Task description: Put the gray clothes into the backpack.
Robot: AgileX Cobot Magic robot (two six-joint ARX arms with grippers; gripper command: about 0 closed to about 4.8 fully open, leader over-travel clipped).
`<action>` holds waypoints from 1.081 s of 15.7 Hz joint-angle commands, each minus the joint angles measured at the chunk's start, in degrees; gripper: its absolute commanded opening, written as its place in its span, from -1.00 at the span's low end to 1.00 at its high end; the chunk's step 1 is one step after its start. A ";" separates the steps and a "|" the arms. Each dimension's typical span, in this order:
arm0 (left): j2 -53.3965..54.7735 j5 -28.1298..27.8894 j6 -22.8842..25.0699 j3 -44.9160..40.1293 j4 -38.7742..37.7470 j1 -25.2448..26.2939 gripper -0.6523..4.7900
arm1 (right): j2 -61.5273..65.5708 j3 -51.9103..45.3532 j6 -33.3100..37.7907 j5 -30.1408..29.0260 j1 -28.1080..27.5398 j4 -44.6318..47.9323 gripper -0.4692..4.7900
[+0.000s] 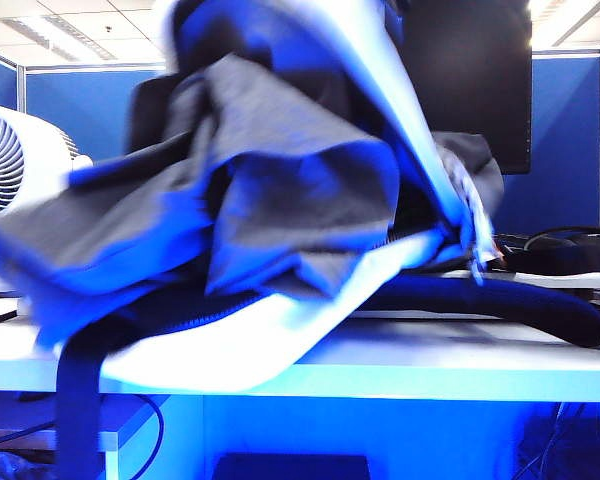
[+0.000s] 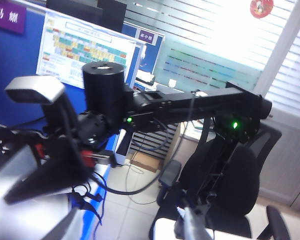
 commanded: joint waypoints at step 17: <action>-7.87 -15.96 19.41 0.04 -31.54 11.08 -0.78 | -32.06 0.26 -8.59 21.11 -3.43 -29.22 -0.84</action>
